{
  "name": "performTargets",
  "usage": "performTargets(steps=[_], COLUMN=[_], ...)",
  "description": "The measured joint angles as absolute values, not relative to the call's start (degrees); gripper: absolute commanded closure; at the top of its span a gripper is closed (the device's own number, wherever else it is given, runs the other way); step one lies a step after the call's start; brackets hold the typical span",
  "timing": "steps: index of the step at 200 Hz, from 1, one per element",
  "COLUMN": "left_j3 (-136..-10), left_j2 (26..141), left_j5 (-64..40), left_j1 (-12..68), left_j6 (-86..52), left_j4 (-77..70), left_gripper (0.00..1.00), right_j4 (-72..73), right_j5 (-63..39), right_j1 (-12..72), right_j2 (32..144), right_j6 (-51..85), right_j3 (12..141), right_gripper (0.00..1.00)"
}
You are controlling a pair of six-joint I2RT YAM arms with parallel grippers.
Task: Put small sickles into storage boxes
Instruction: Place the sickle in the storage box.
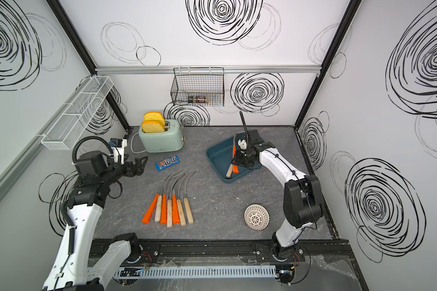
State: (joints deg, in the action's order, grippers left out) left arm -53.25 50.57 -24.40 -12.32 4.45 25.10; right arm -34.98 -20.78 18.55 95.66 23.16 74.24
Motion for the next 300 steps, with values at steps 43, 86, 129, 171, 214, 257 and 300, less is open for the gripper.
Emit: performTargets(steps=[43,86,129,171,214,257,300], left_j3=[-53.25,-53.25,-53.25,-53.25,-53.25,-53.25,-53.25], left_j2=[51.22,51.27,51.53,51.94,52.51,52.75,52.95], left_j5=[-24.69,-24.8,-24.88,-25.06,-25.08,-25.08,-25.06], left_j1=[-11.51,-11.29,-10.5,-9.98,-9.74,-9.32,-8.49], left_j6=[3.97,3.88,3.57,2.87,2.24,1.91,1.54], left_j4=[25.08,25.1,24.99,23.81,22.81,22.17,22.06], left_gripper=[0.04,0.04,0.04,0.04,0.04,0.04,0.04], right_j4=[-33.65,-32.05,-29.08,-27.07,-25.19,-25.08,-25.23], right_j5=[-20.91,-21.28,-21.87,-22.96,-24.56,-23.88,-22.72], right_j1=[18.15,17.17,15.68,15.11,15.22,16.93,19.35], right_j2=[97.27,99.09,100.38,101.67,103.57,104.03,105.65], right_j6=[23.81,24.64,26.72,28.34,29.82,30.65,30.65], right_j3=[73.69,73.3,71.44,71.18,71.2,71.44,73.93], right_gripper=[1.0,1.0,1.0,1.0,1.0,1.0,1.0])
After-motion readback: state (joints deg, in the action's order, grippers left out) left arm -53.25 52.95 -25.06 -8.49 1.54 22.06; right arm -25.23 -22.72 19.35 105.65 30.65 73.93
